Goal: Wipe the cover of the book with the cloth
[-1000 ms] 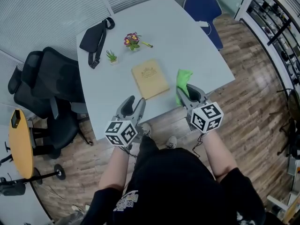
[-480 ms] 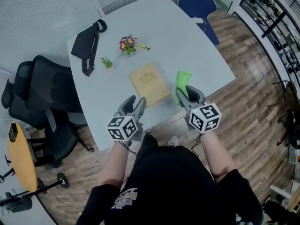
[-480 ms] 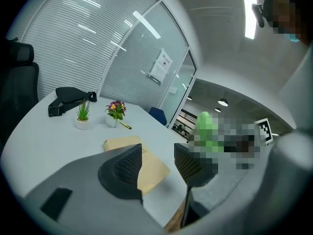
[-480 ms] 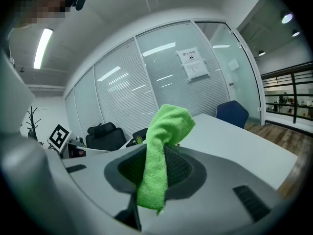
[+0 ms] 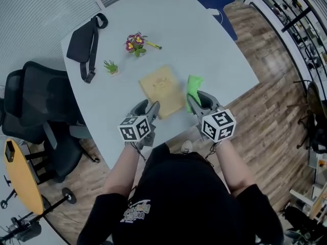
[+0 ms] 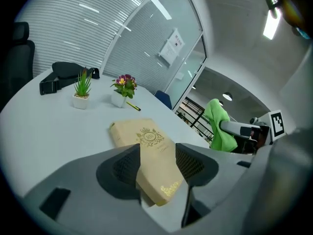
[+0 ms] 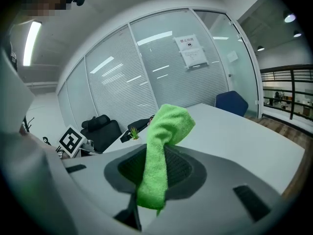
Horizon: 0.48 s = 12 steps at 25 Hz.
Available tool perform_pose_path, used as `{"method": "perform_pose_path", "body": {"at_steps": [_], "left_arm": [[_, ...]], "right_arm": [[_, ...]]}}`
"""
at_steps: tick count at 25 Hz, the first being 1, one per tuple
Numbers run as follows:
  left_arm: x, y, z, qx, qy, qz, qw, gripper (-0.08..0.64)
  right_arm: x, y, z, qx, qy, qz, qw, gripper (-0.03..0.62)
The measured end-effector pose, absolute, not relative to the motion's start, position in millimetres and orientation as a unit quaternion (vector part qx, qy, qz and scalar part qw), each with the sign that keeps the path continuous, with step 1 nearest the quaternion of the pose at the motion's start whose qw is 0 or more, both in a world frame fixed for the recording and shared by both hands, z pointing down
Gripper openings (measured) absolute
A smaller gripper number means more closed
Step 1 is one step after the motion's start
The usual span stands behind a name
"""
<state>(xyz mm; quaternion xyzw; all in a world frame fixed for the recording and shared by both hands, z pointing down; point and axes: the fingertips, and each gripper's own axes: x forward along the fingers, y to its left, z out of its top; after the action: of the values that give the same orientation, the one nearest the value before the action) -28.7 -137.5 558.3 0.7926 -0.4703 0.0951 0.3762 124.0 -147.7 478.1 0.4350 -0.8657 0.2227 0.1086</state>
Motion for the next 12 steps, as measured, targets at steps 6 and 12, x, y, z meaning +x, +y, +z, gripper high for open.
{"method": "perform_pose_path", "body": {"at_steps": [6, 12], "left_arm": [[-37.7, -153.6, 593.1, 0.771, -0.472, 0.111, 0.412, 0.229], [-39.7, -160.0, 614.6, 0.760, -0.463, 0.105, 0.444, 0.229]], "right_arm": [[101.0, -158.0, 504.6, 0.420, -0.865, 0.239, 0.136, 0.098], [77.3, -158.4, 530.9, 0.403, -0.863, 0.259, 0.160, 0.098]]}}
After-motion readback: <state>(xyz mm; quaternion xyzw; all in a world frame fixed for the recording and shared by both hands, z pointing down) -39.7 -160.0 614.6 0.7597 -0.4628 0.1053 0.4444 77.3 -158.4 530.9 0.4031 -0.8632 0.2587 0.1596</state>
